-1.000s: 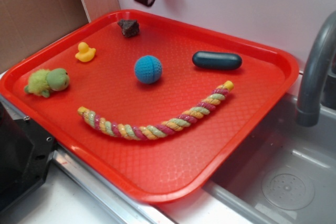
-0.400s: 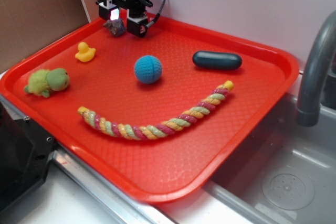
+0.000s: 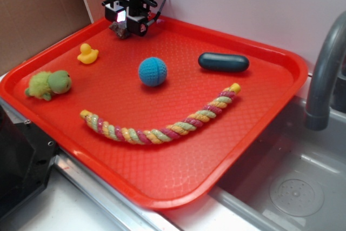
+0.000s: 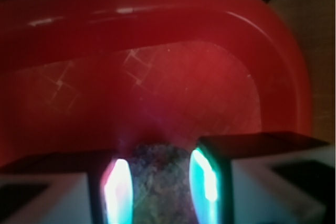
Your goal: Grab the rock.
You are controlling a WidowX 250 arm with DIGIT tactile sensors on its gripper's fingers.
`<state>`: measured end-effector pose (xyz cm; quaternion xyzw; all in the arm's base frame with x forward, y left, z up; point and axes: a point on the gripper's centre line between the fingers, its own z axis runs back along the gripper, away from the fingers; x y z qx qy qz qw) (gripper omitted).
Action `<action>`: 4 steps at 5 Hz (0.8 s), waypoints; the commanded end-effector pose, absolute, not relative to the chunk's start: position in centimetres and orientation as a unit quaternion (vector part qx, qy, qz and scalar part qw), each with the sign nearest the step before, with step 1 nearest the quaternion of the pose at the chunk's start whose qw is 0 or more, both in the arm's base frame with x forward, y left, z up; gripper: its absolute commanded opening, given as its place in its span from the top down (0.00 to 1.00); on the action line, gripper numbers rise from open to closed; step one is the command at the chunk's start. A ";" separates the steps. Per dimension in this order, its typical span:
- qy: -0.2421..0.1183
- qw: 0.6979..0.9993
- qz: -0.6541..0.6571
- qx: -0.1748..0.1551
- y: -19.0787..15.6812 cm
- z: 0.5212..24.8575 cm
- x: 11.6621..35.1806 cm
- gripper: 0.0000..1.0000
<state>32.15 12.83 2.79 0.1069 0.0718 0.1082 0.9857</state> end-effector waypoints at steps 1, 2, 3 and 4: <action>-0.007 0.981 0.181 0.075 7.5 16.2 29.1 1.00; -0.022 0.980 0.197 0.015 4.8 21.4 24.3 1.00; -0.037 0.980 0.196 -0.023 5.8 26.3 21.8 1.00; -0.047 0.980 0.193 -0.018 5.9 31.2 20.8 1.00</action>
